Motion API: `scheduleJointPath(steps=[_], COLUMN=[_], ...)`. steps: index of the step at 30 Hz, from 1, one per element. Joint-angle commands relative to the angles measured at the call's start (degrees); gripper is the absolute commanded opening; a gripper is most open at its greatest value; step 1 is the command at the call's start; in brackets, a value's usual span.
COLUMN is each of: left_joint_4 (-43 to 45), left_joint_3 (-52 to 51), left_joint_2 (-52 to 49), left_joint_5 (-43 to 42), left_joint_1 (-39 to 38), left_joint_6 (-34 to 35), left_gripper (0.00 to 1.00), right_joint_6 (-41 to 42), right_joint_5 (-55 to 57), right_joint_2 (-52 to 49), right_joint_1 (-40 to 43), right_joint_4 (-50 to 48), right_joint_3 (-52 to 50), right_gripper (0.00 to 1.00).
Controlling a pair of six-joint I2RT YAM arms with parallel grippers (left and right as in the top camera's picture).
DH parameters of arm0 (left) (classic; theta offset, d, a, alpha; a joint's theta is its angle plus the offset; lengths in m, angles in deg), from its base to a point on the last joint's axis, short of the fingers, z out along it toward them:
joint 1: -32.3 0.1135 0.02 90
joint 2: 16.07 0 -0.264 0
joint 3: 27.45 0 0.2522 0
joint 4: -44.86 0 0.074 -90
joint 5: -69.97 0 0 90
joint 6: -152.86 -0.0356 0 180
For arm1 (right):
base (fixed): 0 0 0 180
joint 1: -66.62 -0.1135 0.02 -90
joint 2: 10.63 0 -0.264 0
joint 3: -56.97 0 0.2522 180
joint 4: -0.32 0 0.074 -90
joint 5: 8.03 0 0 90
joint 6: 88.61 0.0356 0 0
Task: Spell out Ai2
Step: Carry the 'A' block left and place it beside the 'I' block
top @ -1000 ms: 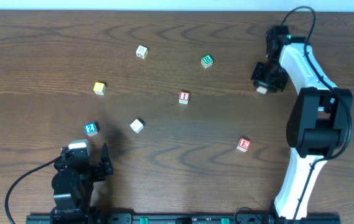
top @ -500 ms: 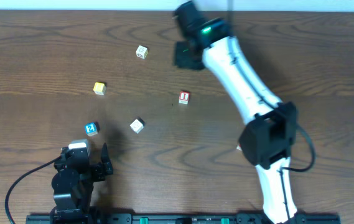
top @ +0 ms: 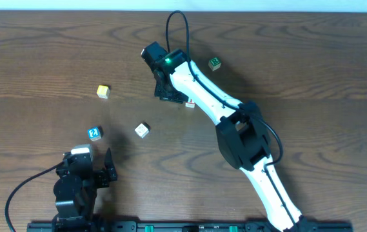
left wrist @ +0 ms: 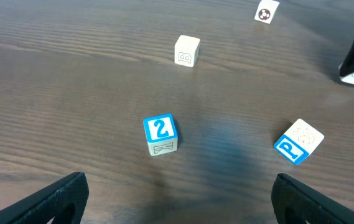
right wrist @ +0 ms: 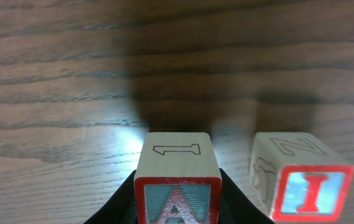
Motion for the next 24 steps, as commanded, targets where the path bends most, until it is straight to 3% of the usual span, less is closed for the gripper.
scheduleJointPath(steps=[1,24], left_joint_4=[0.22,0.22], left_joint_3=[-0.61,-0.61], left_joint_2=[0.37,0.37], left_joint_5=[0.57,0.57], left_joint_1=[0.22,0.22], left_joint_6=[0.22,0.22], left_gripper=[0.95,0.95], right_joint_6=[2.16,-5.44], right_joint_5=[2.16,-1.36], right_joint_2=[0.96,-0.37], right_joint_1=[0.44,0.57], right_joint_4=[-0.11,3.74], right_joint_3=[0.09,0.07], right_gripper=[0.02,0.01])
